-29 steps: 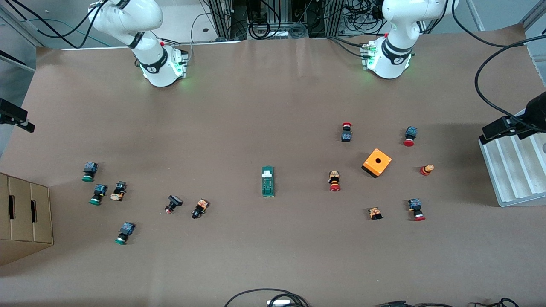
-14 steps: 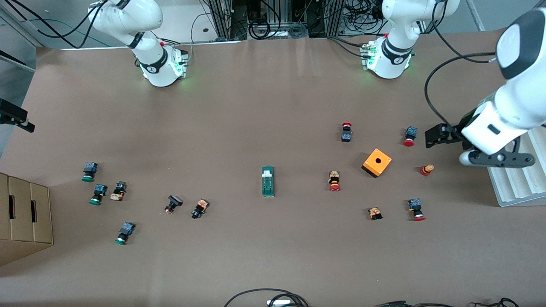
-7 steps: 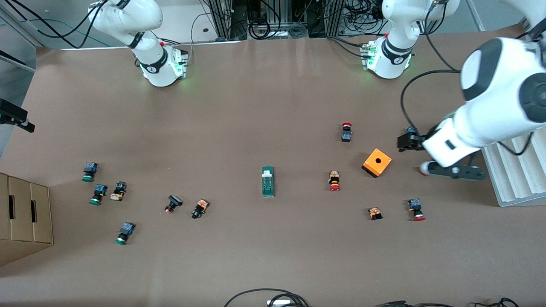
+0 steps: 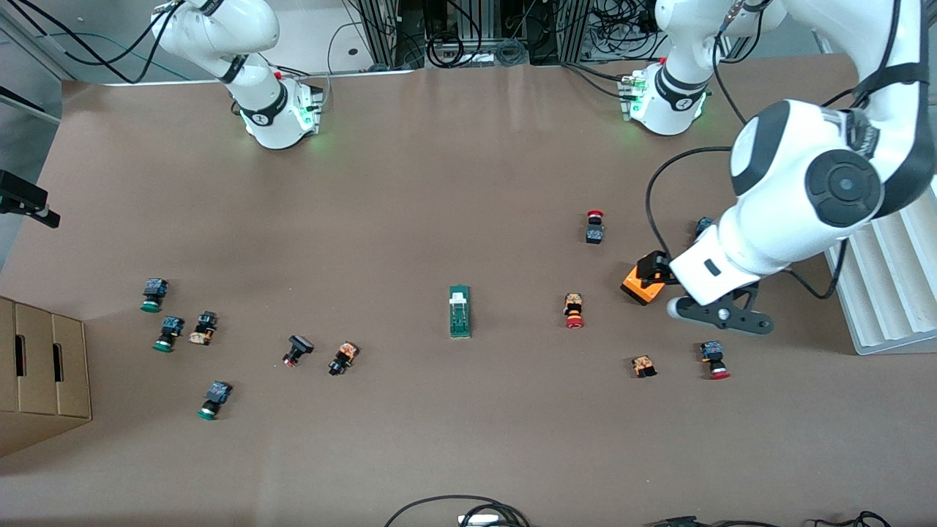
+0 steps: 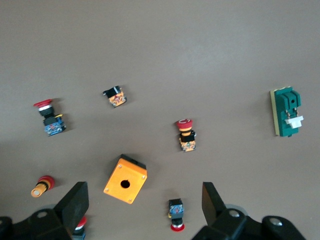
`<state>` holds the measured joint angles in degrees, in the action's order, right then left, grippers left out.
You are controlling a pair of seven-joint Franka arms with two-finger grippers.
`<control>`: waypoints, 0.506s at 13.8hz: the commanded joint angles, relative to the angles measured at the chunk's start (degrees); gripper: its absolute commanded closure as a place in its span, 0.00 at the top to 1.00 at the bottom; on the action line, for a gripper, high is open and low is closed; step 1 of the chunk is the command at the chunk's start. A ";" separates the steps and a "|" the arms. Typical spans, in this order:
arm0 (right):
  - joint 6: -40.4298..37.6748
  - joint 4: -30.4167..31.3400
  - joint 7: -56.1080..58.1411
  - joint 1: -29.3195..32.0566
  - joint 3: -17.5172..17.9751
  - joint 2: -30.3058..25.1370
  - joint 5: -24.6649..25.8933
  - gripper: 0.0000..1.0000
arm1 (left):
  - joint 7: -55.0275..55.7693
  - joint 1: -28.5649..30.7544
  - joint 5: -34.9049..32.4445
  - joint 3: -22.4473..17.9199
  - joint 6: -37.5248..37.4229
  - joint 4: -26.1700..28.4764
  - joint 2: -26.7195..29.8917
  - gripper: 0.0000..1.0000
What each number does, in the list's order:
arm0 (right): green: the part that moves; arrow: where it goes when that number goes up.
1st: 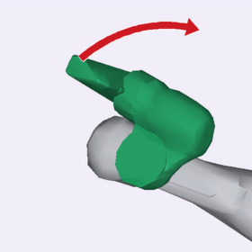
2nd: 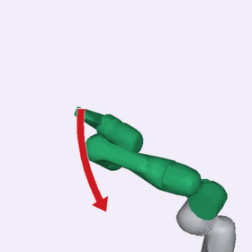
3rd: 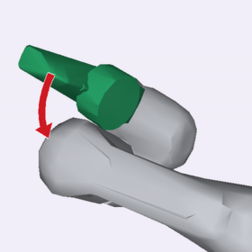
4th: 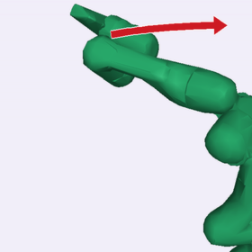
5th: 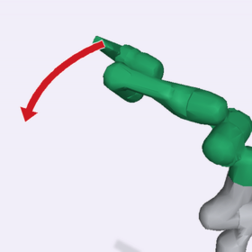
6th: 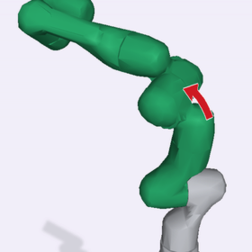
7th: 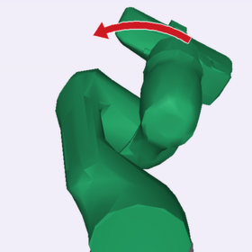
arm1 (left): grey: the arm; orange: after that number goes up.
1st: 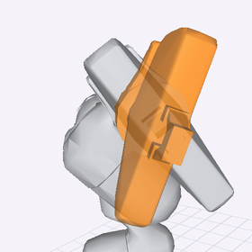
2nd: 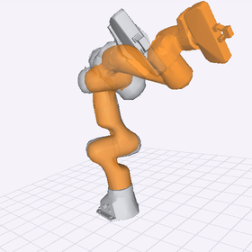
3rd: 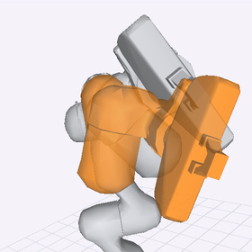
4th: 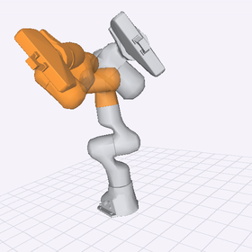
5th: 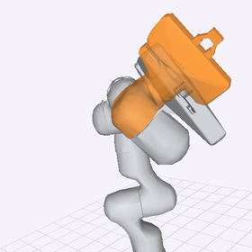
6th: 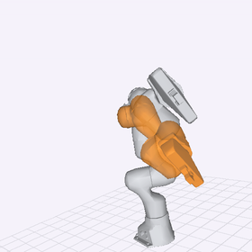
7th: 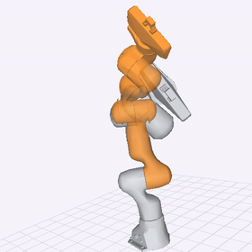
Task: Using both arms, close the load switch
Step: 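Move the left gripper over the green load switch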
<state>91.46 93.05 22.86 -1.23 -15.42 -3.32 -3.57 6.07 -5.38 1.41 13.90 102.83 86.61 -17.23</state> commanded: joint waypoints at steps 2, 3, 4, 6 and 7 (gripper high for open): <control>0.48 -0.59 0.70 0.00 -0.04 0.51 1.55 1.00 | 10.34 -4.63 -1.66 -0.19 4.64 -0.22 -1.74 1.00; 0.57 -0.59 0.70 0.00 -0.04 0.51 1.55 1.00 | 12.89 -5.43 -2.89 -0.19 6.22 -0.22 -2.27 1.00; 0.57 -0.59 0.78 0.00 -0.04 0.51 1.55 1.00 | 14.48 -6.48 -3.95 -0.19 7.28 -0.22 -2.89 1.00; 0.57 -0.59 0.87 0.00 -0.04 0.51 1.55 1.00 | 16.68 -10.86 -8.24 -0.37 9.13 -0.22 -3.68 1.00; 0.57 -0.59 0.87 0.00 -0.04 0.51 1.55 1.00 | 19.92 -12.54 -11.92 -0.28 10.36 -0.56 -4.90 1.00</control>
<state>91.60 93.05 22.90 -1.23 -15.43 -3.03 -3.57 21.15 -14.13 -5.47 14.11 111.23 86.70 -20.67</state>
